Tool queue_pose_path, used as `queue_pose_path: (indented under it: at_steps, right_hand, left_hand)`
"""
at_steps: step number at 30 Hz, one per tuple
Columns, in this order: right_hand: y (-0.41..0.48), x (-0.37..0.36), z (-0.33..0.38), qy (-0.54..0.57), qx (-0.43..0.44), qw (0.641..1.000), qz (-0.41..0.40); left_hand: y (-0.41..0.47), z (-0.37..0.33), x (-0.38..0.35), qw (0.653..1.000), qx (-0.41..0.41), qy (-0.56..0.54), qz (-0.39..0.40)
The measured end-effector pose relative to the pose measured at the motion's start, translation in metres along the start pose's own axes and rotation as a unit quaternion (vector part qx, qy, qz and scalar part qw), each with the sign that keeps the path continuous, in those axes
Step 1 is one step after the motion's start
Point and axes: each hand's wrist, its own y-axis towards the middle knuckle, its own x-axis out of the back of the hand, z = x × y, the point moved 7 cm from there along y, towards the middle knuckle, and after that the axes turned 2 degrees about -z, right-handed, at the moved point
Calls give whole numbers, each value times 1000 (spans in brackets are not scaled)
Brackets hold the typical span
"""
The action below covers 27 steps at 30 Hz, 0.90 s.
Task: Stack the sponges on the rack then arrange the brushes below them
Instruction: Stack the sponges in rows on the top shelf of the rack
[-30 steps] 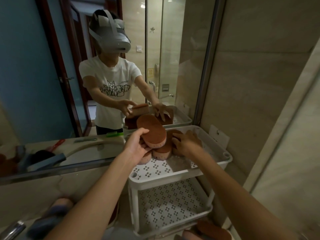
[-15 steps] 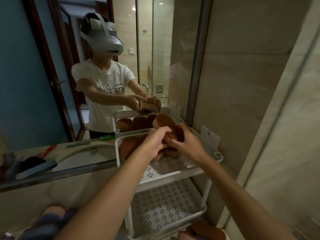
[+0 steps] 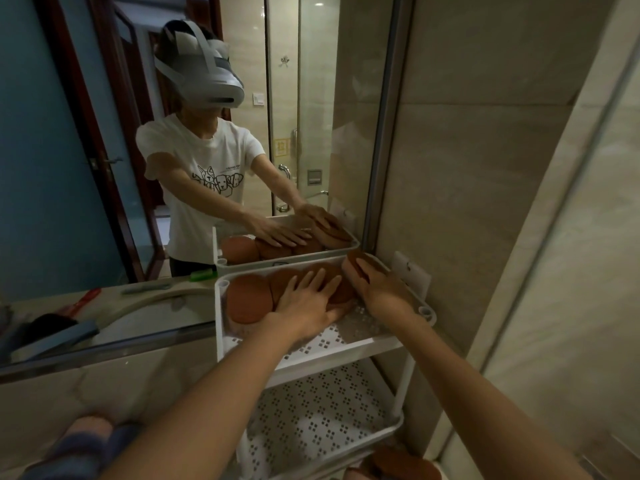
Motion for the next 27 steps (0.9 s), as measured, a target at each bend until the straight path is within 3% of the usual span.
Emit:
queue_pose_path:
  at_steps: [8, 14, 21, 27]
  right_hand:
    - [-4, -12, -2, -144, -46, 986, 62]
    - [-10, -7, 6, -115, -28, 992, 46]
    - [-3, -14, 8, -292, -6, 954, 69]
    - [-6, -15, 4, -254, 34, 964, 69]
  left_hand:
    - [-3, -1, 2, 1000, 9, 1, -29]
    - [-3, -2, 2, 1000, 16, 4, -23]
    - [-2, -4, 3, 999, 31, 9, -23]
    - [-1, -6, 7, 998, 45, -31, -28]
